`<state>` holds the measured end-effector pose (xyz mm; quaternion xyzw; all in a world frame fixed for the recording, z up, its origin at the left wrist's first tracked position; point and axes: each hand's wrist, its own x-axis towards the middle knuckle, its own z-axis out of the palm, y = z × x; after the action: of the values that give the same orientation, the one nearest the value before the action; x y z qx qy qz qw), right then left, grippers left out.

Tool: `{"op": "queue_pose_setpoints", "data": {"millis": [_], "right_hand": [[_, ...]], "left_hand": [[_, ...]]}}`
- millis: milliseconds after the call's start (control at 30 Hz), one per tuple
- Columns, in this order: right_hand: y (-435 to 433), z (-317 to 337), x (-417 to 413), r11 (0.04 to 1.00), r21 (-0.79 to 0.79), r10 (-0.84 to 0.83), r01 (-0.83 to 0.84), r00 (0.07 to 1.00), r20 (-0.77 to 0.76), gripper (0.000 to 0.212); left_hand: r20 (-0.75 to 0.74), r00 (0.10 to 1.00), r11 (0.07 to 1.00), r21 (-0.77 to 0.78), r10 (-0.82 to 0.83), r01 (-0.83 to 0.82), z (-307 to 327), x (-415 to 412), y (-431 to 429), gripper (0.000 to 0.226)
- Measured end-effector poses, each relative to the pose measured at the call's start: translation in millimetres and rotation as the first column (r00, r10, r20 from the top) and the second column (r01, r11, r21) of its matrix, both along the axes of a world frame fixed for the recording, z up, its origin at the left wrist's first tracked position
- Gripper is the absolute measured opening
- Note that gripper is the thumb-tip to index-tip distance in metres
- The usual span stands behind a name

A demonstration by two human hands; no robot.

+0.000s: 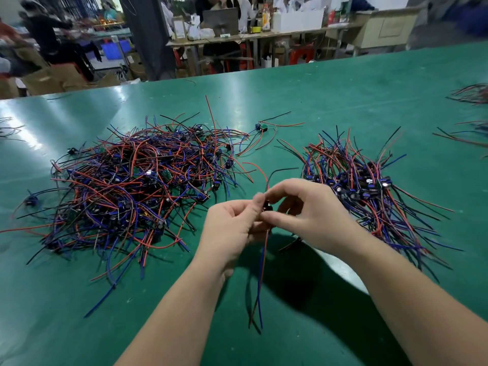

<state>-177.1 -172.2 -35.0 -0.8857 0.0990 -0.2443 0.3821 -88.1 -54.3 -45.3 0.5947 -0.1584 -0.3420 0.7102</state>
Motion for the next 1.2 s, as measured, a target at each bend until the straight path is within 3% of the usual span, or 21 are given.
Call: {"op": "queue_pose_setpoints", "data": {"millis": [100, 233, 300, 333, 400, 433, 467, 567, 633, 733, 867, 1033, 1200], "right_hand": [[0, 1, 0, 0.998, 0.040, -0.058, 0.055, 0.996, 0.074, 0.016], [-8, 13, -4, 0.907, 0.422, -0.121, -0.009, 0.952, 0.280, 0.022], [-20, 21, -10, 0.878, 0.477, -0.264, 0.048, 0.879, 0.398, 0.022], [-27, 23, -13, 0.876, 0.463, -0.348, 0.130, 0.836, 0.424, 0.022], [-41, 24, -18, 0.865, 0.345, -0.485, 0.364, 0.782, 0.391, 0.020], [-48, 22, -20, 0.848, 0.222, -0.529, 0.481, 0.788, 0.314, 0.019], [-55, 19, -21, 0.828, 0.067, -0.558, 0.556, 0.809, 0.185, 0.018], [-67, 6, -22, 0.827, -0.313, -0.551, 0.466, 0.782, -0.291, 0.015], [-66, 2, -20, 0.828, -0.378, -0.546, 0.414, 0.749, -0.374, 0.011], [-60, 2, -17, 0.797, -0.370, -0.575, 0.477, 0.786, -0.227, 0.012], [-47, 4, -11, 0.831, -0.261, -0.520, 0.490, 0.852, -0.055, 0.009], [-36, 3, -7, 0.875, -0.213, -0.455, 0.436, 0.889, -0.049, 0.011], [-34, 3, -8, 0.891, -0.176, -0.434, 0.418, 0.899, -0.060, 0.012]], "left_hand": [[-0.019, 1.000, 1.000, 0.013, -0.009, 0.010, 4, 1, -1, 0.044], [-0.033, 0.999, 1.000, -0.003, 0.024, -0.024, 10, 6, 1, 0.045], [0.157, 0.971, 0.981, 0.042, 0.182, -0.191, 10, 15, 7, 0.027], [0.397, 0.877, 0.938, 0.095, 0.272, -0.334, 8, 23, 11, 0.018], [0.808, 0.529, 0.810, 0.116, 0.260, -0.575, 6, 36, 23, 0.013], [0.893, 0.399, 0.762, 0.106, 0.210, -0.639, 4, 41, 28, 0.020], [0.925, 0.350, 0.719, 0.140, 0.151, -0.681, 1, 45, 31, 0.028], [0.878, 0.451, 0.493, 0.468, -0.162, -0.734, -6, 49, 35, 0.040], [0.794, 0.514, 0.407, 0.607, -0.324, -0.682, -9, 50, 36, 0.031], [0.802, 0.497, 0.429, 0.597, -0.332, -0.677, -5, 52, 35, 0.025], [0.903, 0.373, 0.447, 0.430, -0.214, -0.784, -1, 44, 31, 0.014], [0.864, 0.458, 0.365, 0.503, -0.207, -0.783, -3, 46, 35, 0.011], [0.908, 0.395, 0.386, 0.416, -0.136, -0.823, -7, 51, 36, 0.013]]}}
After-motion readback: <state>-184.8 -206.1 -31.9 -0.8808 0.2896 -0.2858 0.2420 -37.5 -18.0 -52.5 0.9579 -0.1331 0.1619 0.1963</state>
